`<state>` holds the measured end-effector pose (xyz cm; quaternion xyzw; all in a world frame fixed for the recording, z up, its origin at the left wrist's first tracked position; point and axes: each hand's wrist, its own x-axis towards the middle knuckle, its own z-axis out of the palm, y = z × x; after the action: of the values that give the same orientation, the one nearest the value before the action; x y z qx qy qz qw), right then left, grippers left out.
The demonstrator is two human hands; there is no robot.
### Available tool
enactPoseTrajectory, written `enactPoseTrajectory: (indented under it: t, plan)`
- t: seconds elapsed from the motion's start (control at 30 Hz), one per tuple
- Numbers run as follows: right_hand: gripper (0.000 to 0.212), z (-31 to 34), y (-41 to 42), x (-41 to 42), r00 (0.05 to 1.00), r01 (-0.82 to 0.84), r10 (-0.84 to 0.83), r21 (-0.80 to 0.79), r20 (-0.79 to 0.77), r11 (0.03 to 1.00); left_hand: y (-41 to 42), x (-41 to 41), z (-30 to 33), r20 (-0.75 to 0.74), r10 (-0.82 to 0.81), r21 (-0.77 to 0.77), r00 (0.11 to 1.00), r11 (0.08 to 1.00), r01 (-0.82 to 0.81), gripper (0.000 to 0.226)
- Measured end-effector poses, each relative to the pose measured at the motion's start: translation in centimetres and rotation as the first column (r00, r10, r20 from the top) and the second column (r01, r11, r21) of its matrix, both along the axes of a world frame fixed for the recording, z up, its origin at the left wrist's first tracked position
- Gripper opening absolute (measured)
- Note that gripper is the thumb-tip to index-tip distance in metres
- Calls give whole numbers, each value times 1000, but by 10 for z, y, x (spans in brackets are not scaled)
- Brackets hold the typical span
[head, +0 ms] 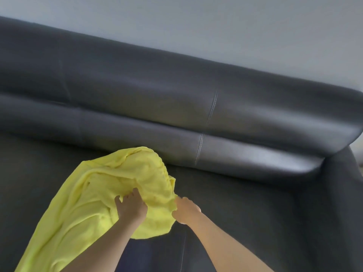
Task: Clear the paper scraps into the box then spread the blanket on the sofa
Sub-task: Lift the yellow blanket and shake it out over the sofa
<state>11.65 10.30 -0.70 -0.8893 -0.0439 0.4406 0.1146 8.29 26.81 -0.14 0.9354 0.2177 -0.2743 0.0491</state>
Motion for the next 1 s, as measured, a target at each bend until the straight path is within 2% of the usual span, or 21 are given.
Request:
enactPoseTrajectory:
  t: [0.13, 0.2, 0.3, 0.37, 0.47, 0.53, 0.63, 0.7, 0.77, 0.83, 0.93, 1.0]
  plan:
    - [92, -23, 20, -3, 956, 293, -291, 160, -32, 943, 17, 2, -1, 84, -99, 9, 992, 995, 98, 49]
    - [100, -37, 30, -2, 919, 393, -392, 200, -44, 898, 25, -2, 0, 94, -191, 48, 977, 981, 187, 50]
    - [95, -39, 41, -5, 848, 530, -511, 222, -141, 818, 34, -10, -2, 82, -239, 33, 967, 971, 237, 55]
    - [71, -40, 44, -10, 827, 562, -537, 212, -166, 799, 41, -16, -3, 75, -230, -21, 970, 973, 232, 58]
    - [32, -36, 49, -20, 857, 515, -500, 198, -124, 834, 46, -24, 1, 59, -272, -71, 961, 959, 276, 63]
    - [17, -29, 55, -26, 852, 519, -522, 194, -42, 832, 47, -24, 5, 70, -308, -49, 949, 949, 312, 65]
    - [33, -14, 63, -28, 841, 503, -532, 220, 99, 836, 45, -22, 11, 117, -310, -25, 944, 949, 315, 64]
    - [49, -2, 67, -27, 841, 489, -526, 238, 128, 839, 44, -16, 16, 203, -285, -36, 937, 954, 298, 77]
    - [51, 16, 73, -24, 862, 444, -490, 271, 130, 854, 44, -6, 25, 301, -282, -38, 911, 951, 307, 95]
    - [47, 44, 75, -20, 911, 321, -377, 289, 164, 902, 47, 7, 43, 363, -315, -74, 877, 929, 364, 102]
    - [45, 90, 77, -15, 964, 90, -151, 269, 217, 959, 57, 28, 79, 394, -428, -204, 813, 822, 532, 93]
    - [42, 126, 77, -12, 969, -19, -42, 245, 242, 969, 63, 37, 107, 370, -551, -257, 748, 713, 652, 74]
